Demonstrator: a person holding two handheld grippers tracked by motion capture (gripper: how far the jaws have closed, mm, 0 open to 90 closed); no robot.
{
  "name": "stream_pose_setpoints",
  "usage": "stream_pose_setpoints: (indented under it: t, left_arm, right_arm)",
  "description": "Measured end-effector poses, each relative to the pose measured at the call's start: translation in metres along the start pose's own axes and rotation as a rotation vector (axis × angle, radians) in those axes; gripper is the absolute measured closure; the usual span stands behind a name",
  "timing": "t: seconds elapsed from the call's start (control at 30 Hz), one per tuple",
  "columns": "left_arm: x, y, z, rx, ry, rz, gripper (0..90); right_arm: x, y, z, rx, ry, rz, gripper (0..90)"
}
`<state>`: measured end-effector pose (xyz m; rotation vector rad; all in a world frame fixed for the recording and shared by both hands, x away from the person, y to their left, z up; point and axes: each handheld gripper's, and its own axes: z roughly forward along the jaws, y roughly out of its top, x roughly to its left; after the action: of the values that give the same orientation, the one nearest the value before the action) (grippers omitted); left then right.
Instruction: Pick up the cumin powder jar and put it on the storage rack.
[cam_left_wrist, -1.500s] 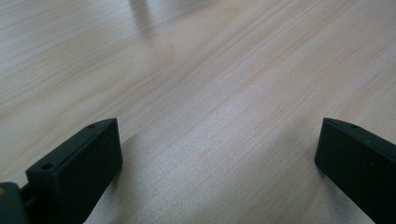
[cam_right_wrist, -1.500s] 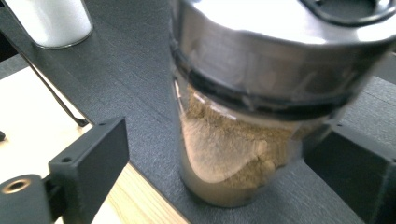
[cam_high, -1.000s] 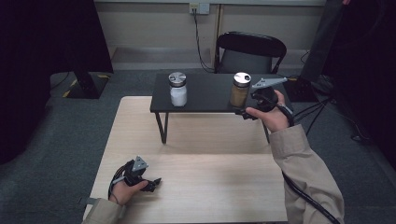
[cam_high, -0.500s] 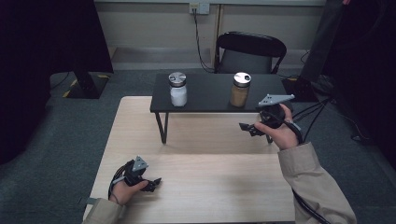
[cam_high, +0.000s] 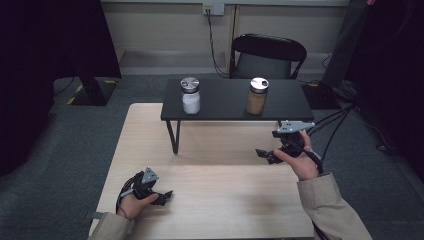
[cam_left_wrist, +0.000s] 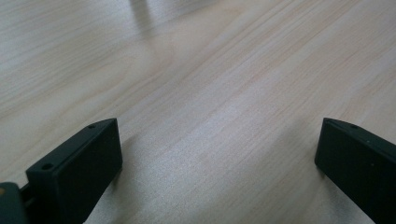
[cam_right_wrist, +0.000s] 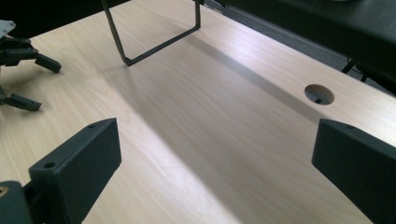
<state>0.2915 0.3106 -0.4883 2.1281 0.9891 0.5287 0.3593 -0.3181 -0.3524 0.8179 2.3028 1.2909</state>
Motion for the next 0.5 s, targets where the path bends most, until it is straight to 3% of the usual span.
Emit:
stream_pose_setpoints:
  t: [0.3,0.5]
  left_arm:
    - [0.0,0.0,0.0,0.0,0.001,-0.001,0.0]
    - [0.0,0.0,0.0,-0.002,0.0,-0.003,0.0]
  right_arm:
    - [0.011,-0.025,-0.004,0.001,-0.026,-0.023,0.4]
    - [0.013,-0.04,-0.002,0.019,-0.015,-0.015,0.6]
